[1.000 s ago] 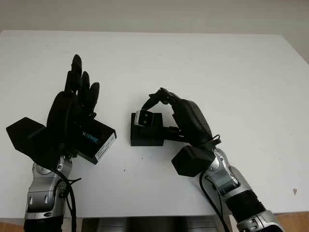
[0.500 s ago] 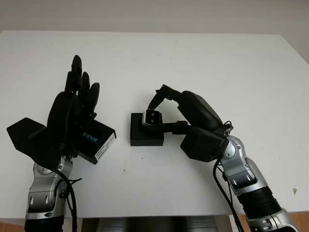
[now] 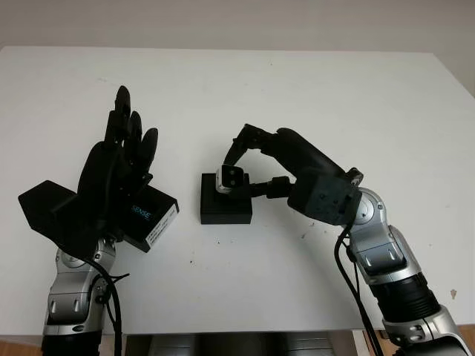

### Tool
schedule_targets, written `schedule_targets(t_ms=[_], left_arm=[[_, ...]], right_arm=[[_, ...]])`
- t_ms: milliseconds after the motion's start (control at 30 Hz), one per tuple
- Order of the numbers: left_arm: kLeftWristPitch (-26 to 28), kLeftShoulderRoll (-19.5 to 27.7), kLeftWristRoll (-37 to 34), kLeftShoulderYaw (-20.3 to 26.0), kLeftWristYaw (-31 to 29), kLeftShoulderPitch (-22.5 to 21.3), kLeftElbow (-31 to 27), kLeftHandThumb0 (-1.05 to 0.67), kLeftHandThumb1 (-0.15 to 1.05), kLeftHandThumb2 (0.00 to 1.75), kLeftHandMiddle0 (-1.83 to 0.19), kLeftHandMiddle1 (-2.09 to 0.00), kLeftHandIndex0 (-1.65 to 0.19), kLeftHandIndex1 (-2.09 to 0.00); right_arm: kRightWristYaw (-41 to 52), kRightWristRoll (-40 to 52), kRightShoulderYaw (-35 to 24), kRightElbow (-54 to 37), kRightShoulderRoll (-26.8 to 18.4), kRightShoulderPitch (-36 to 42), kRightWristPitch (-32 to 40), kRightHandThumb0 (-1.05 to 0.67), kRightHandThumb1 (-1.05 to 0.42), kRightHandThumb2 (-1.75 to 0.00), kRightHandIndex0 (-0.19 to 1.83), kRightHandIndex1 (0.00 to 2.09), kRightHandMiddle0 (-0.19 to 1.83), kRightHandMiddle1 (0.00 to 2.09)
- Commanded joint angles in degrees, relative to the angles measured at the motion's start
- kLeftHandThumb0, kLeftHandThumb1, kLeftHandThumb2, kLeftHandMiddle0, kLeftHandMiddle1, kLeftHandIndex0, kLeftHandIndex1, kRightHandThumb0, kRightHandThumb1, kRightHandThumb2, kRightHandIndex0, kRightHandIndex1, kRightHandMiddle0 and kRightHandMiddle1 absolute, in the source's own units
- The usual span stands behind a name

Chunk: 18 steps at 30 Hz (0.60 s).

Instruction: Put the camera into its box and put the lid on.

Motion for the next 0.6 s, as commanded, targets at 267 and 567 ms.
schedule_targets(t_ms=[267, 567], left_arm=[[-0.73, -0.63, -0.05, 0.03, 0.17, -0.12, -0.24, -0.74, 1.05, 0.41, 0.19, 0.0, 0.19, 0.0], [-0.26, -0.63, 0.28, -0.09, 0.51, 0.09, -0.92, -0.75, 1.05, 0.41, 0.19, 0.0, 0.19, 0.0]], right_arm=[[-1.28, -0.38, 1.38, 3.69, 0.78, -1.77, -1.31, -0.38, -0.97, -0.06, 0.42, 0.11, 0.36, 1.75], [-1.67, -1.7, 2.39, 5.62, 0.51, -1.49, -3.01, -0.36, -0.98, -0.05, 0.4, 0.09, 0.35, 1.76]])
